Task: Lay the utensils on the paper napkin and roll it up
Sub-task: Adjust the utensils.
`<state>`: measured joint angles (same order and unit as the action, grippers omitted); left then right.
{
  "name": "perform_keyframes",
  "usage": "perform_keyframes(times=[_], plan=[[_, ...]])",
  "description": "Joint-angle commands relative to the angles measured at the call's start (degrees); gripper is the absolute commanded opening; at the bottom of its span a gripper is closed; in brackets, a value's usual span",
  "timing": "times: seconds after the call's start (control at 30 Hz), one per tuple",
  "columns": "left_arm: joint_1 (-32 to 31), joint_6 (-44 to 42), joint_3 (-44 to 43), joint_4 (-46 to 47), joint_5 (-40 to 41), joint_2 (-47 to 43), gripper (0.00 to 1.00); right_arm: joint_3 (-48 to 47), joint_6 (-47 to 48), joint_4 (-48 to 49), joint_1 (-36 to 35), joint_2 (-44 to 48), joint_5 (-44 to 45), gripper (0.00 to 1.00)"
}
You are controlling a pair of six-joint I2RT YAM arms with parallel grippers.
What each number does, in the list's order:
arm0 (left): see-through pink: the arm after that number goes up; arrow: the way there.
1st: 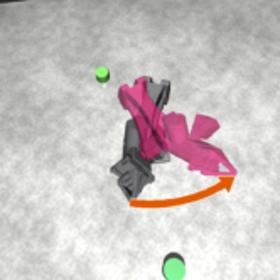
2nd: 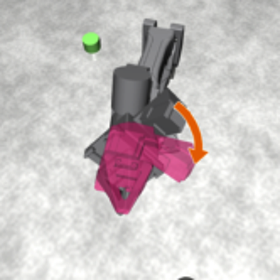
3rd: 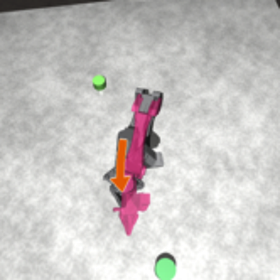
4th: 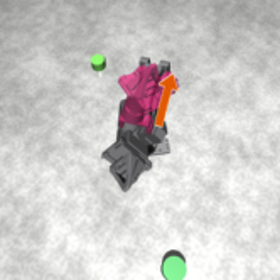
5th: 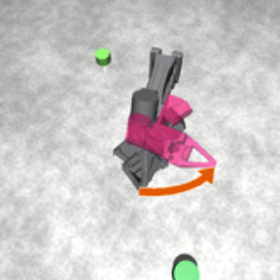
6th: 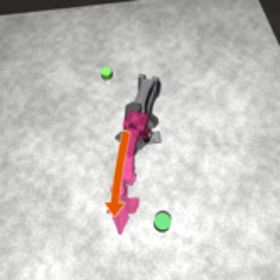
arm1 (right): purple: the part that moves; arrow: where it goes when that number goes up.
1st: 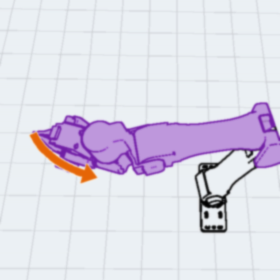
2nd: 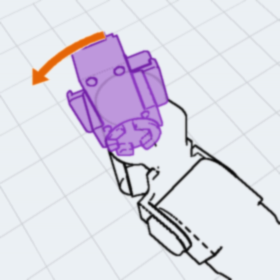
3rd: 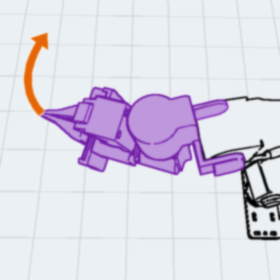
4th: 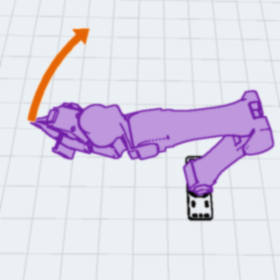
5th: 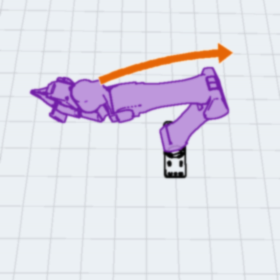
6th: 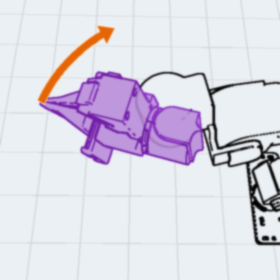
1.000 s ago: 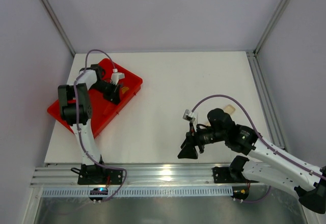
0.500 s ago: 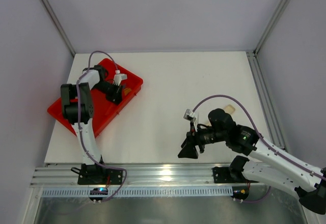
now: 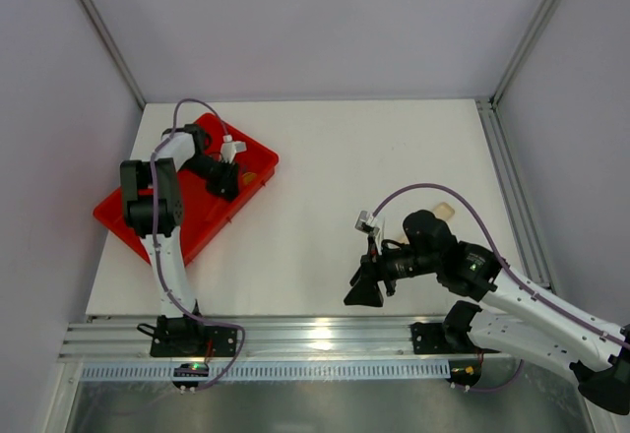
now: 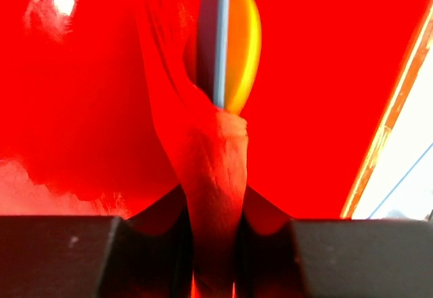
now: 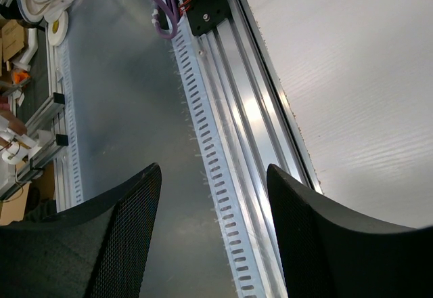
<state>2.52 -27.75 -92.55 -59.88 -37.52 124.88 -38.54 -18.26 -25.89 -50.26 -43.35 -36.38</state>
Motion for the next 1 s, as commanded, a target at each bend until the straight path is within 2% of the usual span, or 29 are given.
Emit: perform_keyframes(times=[0.0,0.1,0.17,0.57,0.8,0.9,0.93,0.97], plan=[[-0.77,0.94,-0.35,-0.33,1.39,1.07,0.25,-0.13,0.51,0.05,-0.28,0.90,0.08,0.67],[-0.77,1.20,-0.70,-0.24,1.66,0.89,0.30,-0.22,0.51,0.05,-0.28,0.90,0.17,0.67],[-0.77,1.21,-0.96,-0.59,1.92,1.15,0.36,-0.22,0.59,0.05,-0.36,0.99,0.17,0.67],[-0.50,2.17,1.59,3.71,5.61,-1.65,0.36,-0.13,0.68,-0.04,-0.28,1.17,-0.01,0.67],[-0.42,2.26,1.06,2.75,7.46,-0.96,0.36,-0.13,0.68,0.14,-0.28,1.34,-0.01,0.67],[-0.41,2.43,1.15,2.84,7.46,-0.17,0.26,-0.13,0.77,-0.04,-0.28,1.52,0.08,0.67],[-0.42,2.52,1.06,2.66,7.46,0.53,0.19,-0.13,0.77,-0.04,-0.36,1.60,0.17,0.67],[-0.42,2.52,1.06,2.49,7.55,0.89,0.16,-0.21,0.77,-0.13,-0.36,1.69,0.34,0.67]])
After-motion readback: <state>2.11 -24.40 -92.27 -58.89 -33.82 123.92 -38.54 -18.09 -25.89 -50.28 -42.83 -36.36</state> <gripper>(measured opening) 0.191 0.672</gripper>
